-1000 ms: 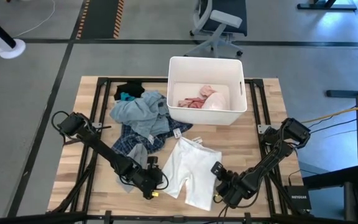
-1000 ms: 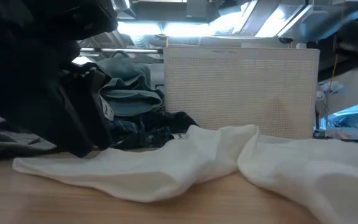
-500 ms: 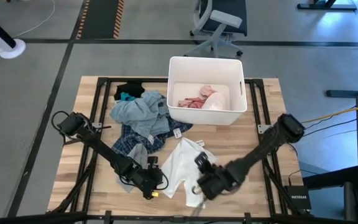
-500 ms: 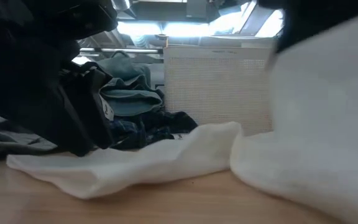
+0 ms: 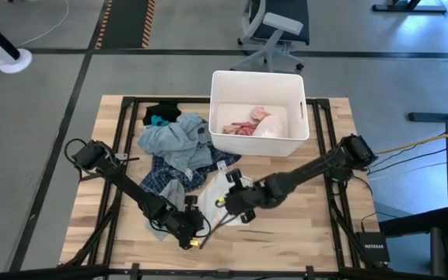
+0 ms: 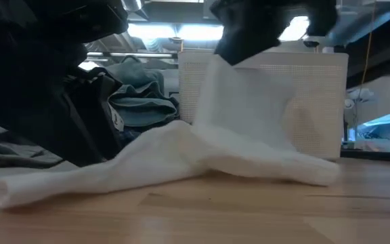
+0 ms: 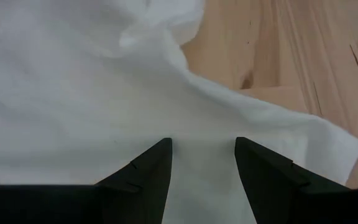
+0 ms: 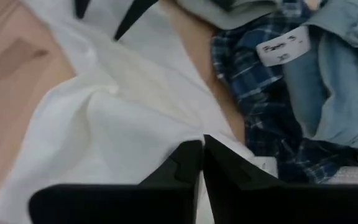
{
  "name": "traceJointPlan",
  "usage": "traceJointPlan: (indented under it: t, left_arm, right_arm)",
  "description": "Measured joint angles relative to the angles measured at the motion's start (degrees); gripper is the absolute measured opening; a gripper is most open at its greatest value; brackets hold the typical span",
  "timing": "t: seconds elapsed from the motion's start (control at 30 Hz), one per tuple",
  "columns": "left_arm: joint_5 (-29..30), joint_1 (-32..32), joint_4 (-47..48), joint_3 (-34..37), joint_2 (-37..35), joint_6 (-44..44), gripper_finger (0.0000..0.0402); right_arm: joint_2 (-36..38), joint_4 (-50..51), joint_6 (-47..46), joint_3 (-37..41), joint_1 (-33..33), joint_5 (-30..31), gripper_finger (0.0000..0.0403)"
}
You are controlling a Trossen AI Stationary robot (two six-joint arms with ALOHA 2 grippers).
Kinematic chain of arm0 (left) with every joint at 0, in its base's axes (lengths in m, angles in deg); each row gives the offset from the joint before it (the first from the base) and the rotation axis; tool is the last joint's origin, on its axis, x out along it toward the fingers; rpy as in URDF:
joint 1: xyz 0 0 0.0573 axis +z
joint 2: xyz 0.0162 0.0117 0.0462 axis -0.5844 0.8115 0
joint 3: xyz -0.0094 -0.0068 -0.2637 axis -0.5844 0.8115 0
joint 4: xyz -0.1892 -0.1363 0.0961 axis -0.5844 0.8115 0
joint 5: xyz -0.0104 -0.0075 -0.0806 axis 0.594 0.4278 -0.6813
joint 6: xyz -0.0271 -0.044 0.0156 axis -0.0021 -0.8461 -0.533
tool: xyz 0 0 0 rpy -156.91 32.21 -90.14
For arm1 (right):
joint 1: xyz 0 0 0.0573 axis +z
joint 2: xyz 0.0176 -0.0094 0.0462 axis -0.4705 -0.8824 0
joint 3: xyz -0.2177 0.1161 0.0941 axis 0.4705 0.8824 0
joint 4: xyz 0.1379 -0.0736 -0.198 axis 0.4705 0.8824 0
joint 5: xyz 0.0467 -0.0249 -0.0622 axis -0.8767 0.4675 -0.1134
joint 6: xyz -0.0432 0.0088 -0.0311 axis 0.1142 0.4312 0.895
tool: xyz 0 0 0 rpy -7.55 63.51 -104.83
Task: Sort clothes
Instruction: Put the white boxer into the white laundry bin
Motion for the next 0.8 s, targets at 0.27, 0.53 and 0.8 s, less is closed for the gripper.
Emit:
traceJointPlan:
  t: [0.27, 0.53, 0.8]
  left_arm:
    - [0.01, 0.0, 0.0, -0.02, -0.02, 0.0, 0.0172]
    - [-0.01, -0.21, 0.66, -0.04, -0.28, -0.93, 0.0172]
    - [0.23, -2.28, 7.02, -0.31, -5.99, -3.81, 0.0172]
  right_arm:
    - [-0.01, -4.57, -0.33, 0.04, -2.07, -0.09, 0.0065]
    - [-4.88, -10.9, 0.12, 0.09, -3.32, -3.16, 0.0157]
    - [-4.47, -19.14, 1.76, 0.11, -6.23, -0.87, 0.0241]
